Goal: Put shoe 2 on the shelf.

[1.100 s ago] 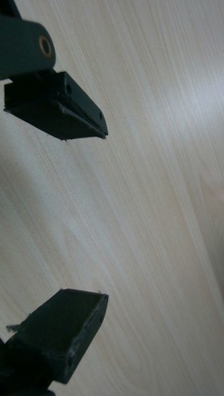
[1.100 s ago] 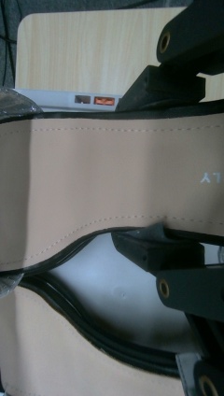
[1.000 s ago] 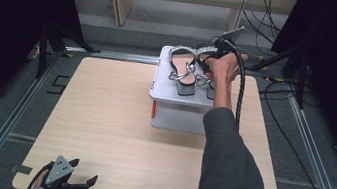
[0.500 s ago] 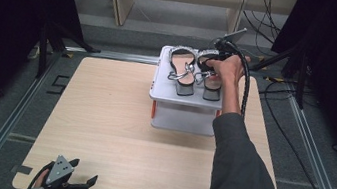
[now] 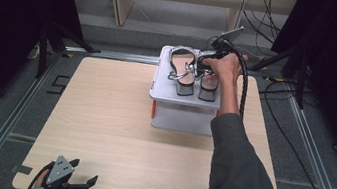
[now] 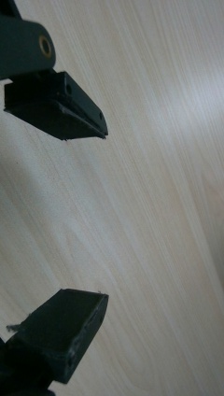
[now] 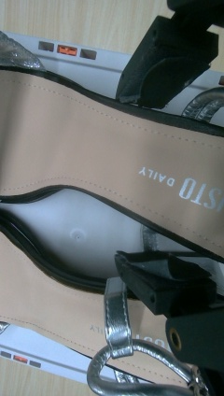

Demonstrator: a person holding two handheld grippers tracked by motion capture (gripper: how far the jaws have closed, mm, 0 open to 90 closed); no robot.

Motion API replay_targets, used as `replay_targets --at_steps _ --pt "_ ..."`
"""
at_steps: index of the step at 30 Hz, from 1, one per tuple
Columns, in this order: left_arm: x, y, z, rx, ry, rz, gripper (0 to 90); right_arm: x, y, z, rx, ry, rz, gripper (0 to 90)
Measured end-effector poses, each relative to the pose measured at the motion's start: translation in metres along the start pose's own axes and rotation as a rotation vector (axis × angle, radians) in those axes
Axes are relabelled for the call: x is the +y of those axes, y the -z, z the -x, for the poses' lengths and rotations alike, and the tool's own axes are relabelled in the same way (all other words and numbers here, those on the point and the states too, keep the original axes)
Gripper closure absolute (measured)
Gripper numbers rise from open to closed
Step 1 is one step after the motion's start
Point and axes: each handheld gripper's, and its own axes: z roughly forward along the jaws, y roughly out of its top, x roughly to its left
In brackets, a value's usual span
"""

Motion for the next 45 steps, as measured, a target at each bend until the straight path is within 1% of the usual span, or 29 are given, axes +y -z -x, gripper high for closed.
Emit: replay_targets --at_steps 1,2,5,6,8,9,10,11,12,16,17,18,24,25,26,27,28,30,32,34,36,37,39,40,41,42,43,44,45 --pt "0.0 0.0 0.0 0.001 0.001 0.001 16.0 0.001 0.003 0.002 0.01 -0.022 0.021 24.4" --pt "0.0 -0.001 -0.001 -0.003 -0.007 0.007 16.0 0.001 0.003 0.002 0.01 -0.022 0.021 24.4" --pt "0.0 0.001 0.0 0.001 -0.001 0.001 16.0 0.002 0.01 0.004 0.014 -0.024 0.068 26.6" --pt "0.0 0.001 0.0 0.002 0.0 0.001 16.0 0.003 0.011 0.004 0.022 -0.042 0.085 27.2" --pt "0.0 0.001 0.0 0.0 0.0 0.001 16.0 0.003 0.013 0.008 0.023 -0.027 0.123 27.3" --pt "0.0 0.001 0.0 0.001 -0.001 0.0 16.0 0.004 0.013 0.011 0.04 -0.013 0.147 27.5" --pt "0.0 0.0 0.0 -0.001 -0.005 0.002 16.0 0.004 0.015 0.012 0.047 -0.018 0.199 28.3" --pt "0.0 0.0 0.0 -0.001 -0.005 0.002 16.0 0.004 0.015 0.012 0.047 -0.018 0.199 28.3" --pt "0.0 0.0 0.0 0.001 -0.002 -0.001 16.0 0.006 0.017 0.013 0.052 -0.013 0.234 28.4" --pt "0.0 0.0 -0.001 -0.002 -0.007 0.004 16.0 0.007 0.019 0.016 0.064 -0.026 0.254 28.3" --pt "0.0 0.0 -0.001 -0.004 -0.009 0.002 16.0 0.007 0.02 0.017 0.054 -0.027 0.253 28.2" --pt "0.0 0.0 0.0 0.003 0.0 -0.002 16.0 0.007 0.021 0.019 0.042 -0.026 0.283 28.2" --pt "0.0 0.001 -0.001 0.003 -0.002 0.0 16.0 0.012 0.021 0.028 0.051 -0.033 0.345 27.8" --pt "0.0 0.001 -0.001 0.003 -0.004 -0.004 16.0 0.013 0.021 0.032 0.052 -0.01 0.378 28.3" --pt "0.0 0.001 -0.002 -0.005 -0.016 -0.005 16.1 0.013 0.023 0.032 0.05 -0.015 0.404 29.9" --pt "0.0 0.002 -0.001 0.005 -0.012 -0.02 16.1 0.013 0.025 0.034 0.051 -0.015 0.41 29.2" --pt "0.0 0.0 -0.001 -0.004 -0.01 -0.002 16.0 0.012 0.027 0.038 0.059 -0.017 0.385 28.2" --pt "0.0 -0.001 -0.001 -0.006 -0.002 0.009 16.0 0.012 0.03 0.039 0.064 -0.015 0.382 28.2" --pt "0.0 0.0 -0.002 -0.005 -0.011 -0.005 16.0 0.009 0.036 0.041 0.087 -0.011 0.38 28.2" --pt "0.0 0.001 0.0 0.005 0.006 -0.006 16.0 0.005 0.042 0.043 0.101 0.012 0.379 28.3" --pt "-0.001 0.0 0.0 0.003 0.005 -0.005 16.0 -0.004 0.052 0.045 0.116 0.066 0.365 28.4" --pt "-0.001 0.0 0.0 0.003 0.005 -0.005 16.1 -0.004 0.052 0.045 0.116 0.066 0.365 28.4" --pt "-0.001 0.0 -0.001 0.005 0.004 -0.006 16.0 -0.012 0.057 0.046 0.138 0.1 0.354 28.4" --pt "-0.001 0.0 -0.002 0.01 -0.01 -0.017 16.0 -0.019 0.063 0.046 0.165 0.113 0.351 28.3" --pt "-0.001 0.0 -0.003 0.015 -0.021 -0.022 16.0 -0.019 0.063 0.046 0.165 0.113 0.351 28.3" --pt "-0.001 -0.001 -0.002 0.012 0.001 -0.011 16.0 -0.025 0.065 0.046 0.174 0.129 0.346 28.3" --pt "-0.001 -0.002 -0.001 0.01 0.005 -0.008 16.0 -0.032 0.067 0.048 0.182 0.152 0.337 28.3" --pt "-0.001 -0.002 -0.002 0.013 0.0 -0.014 16.0 -0.036 0.067 0.049 0.202 0.169 0.352 28.3" --pt "-0.001 -0.002 -0.001 0.011 0.004 -0.011 16.0 -0.042 0.07 0.049 0.207 0.172 0.339 28.3"
